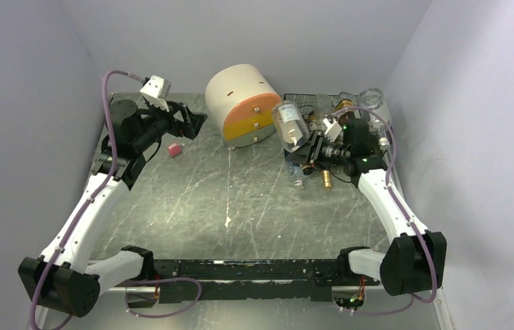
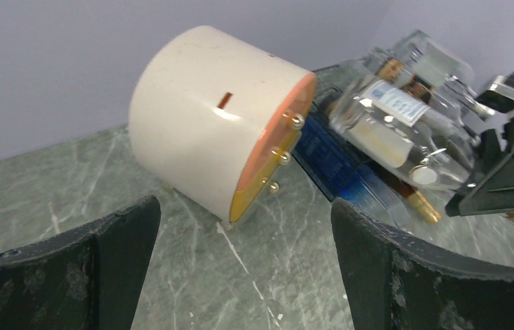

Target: Take the wine bottle off the wine rack

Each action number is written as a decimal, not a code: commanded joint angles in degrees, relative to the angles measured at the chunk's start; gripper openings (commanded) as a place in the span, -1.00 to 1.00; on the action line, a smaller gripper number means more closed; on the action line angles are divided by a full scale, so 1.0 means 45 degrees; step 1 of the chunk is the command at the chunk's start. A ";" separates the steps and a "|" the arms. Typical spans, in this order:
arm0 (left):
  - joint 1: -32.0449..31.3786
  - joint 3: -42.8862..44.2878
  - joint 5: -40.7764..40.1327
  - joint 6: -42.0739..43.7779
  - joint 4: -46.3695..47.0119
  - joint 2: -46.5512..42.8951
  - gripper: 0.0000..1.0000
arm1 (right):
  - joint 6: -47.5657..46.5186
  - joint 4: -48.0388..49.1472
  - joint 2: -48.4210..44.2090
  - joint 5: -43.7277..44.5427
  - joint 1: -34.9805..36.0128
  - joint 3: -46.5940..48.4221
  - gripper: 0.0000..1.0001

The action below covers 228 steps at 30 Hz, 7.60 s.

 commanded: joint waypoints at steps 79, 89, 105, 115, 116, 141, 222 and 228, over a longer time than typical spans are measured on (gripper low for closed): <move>-0.8653 -0.3604 0.0888 1.1125 0.2891 0.4322 0.33 | -0.0628 0.2559 0.1444 -0.2345 0.4988 -0.0965 -0.03; -0.8648 -0.3747 0.0568 1.1270 0.2672 0.3827 -0.20 | -0.0553 0.2620 0.1250 -0.2386 0.4989 -0.0654 0.07; -0.8633 -0.4575 -0.1349 1.0587 0.3615 0.1903 -0.86 | -0.2835 -0.2552 -0.1261 0.5923 0.3567 0.2175 1.00; -0.7253 -0.5084 -0.3628 0.7935 0.6094 0.0084 -0.86 | -0.3433 -0.3091 -0.2489 0.6537 0.2219 0.2090 1.00; -0.6986 -0.5051 -0.3749 0.7611 0.6292 -0.0003 -0.86 | -0.3398 -0.3084 -0.2483 0.6546 0.2216 0.2036 1.00; -0.1981 -0.1785 -0.7291 0.4312 1.0325 0.4173 -0.86 | -0.3234 -0.3346 -0.3243 0.6691 0.2204 0.1815 1.00; -0.5375 -0.4335 -0.4154 0.6857 0.7447 -0.2250 0.92 | -0.4329 0.1168 0.2369 0.9052 -0.0828 0.0257 0.35; -0.5420 -0.4531 -0.4298 0.7106 0.7629 -0.2114 0.92 | -0.4280 0.1404 0.2852 0.8627 -0.0992 0.0518 0.31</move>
